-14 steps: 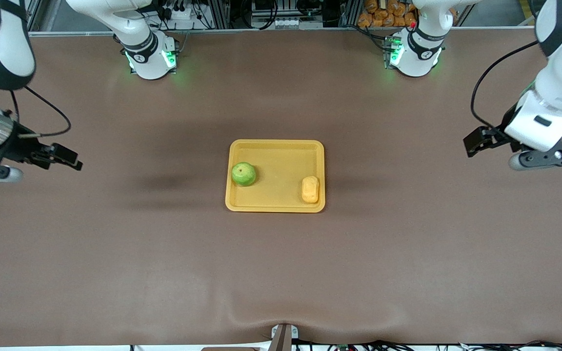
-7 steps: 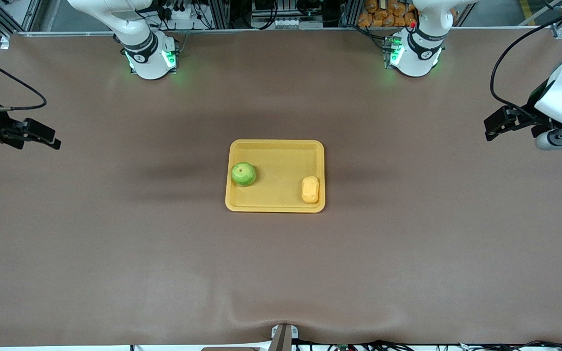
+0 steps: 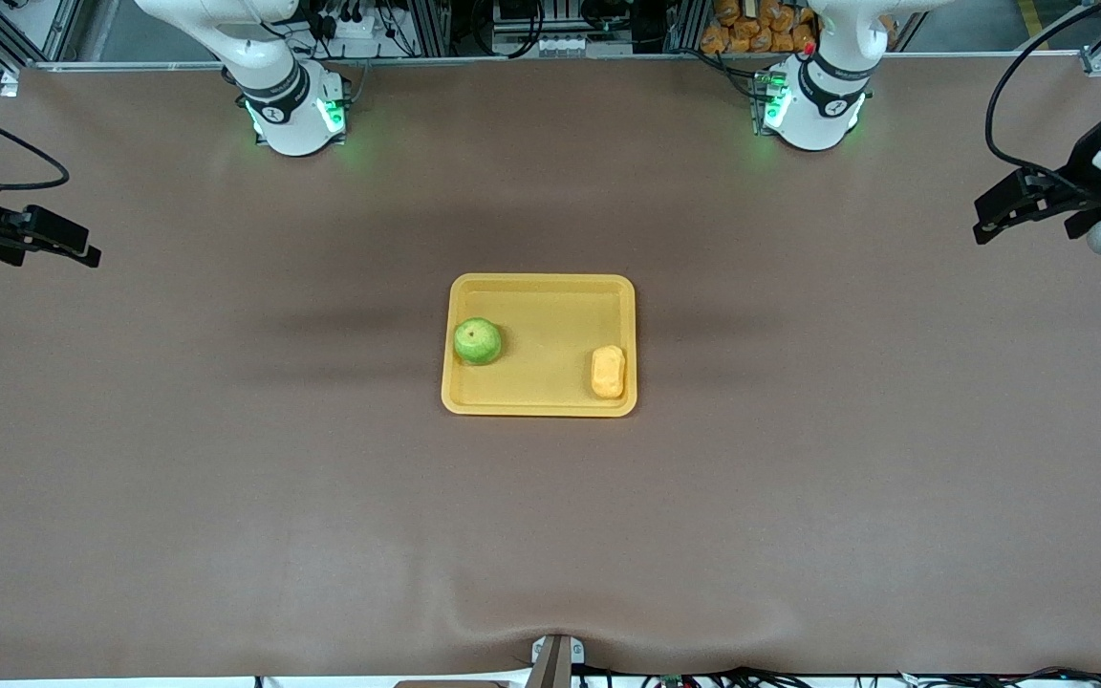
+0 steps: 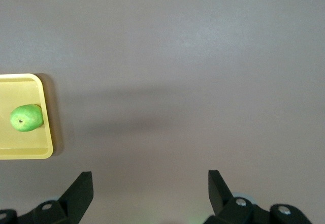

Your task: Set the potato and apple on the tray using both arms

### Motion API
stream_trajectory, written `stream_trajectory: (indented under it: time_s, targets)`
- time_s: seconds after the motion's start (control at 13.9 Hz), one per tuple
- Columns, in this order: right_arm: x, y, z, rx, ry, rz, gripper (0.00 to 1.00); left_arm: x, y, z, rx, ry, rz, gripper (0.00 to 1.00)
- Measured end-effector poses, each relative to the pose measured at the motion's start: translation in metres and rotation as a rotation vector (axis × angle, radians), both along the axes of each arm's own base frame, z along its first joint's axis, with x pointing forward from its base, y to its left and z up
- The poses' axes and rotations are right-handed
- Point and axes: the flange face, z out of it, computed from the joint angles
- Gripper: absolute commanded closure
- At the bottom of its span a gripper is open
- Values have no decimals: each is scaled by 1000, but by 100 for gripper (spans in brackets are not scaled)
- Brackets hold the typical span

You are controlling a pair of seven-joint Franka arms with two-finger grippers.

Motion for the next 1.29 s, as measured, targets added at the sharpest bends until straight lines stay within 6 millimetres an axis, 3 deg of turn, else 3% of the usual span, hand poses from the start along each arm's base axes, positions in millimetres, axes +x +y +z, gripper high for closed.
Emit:
stream_trajectory:
  time_s: [0.5, 0.86, 1.29]
  targets:
    - [-1, 5, 5, -22, -9, 7, 0, -22, -6, 7, -2, 31, -10, 0]
    - [-9, 4, 21, -23, -24, 4, 0, -22, -4, 7, -3, 31, -7, 0]
    - [-11, 5, 21, -22, -13, 7, 0, -19, -7, 0, -3, 44, -13, 0]
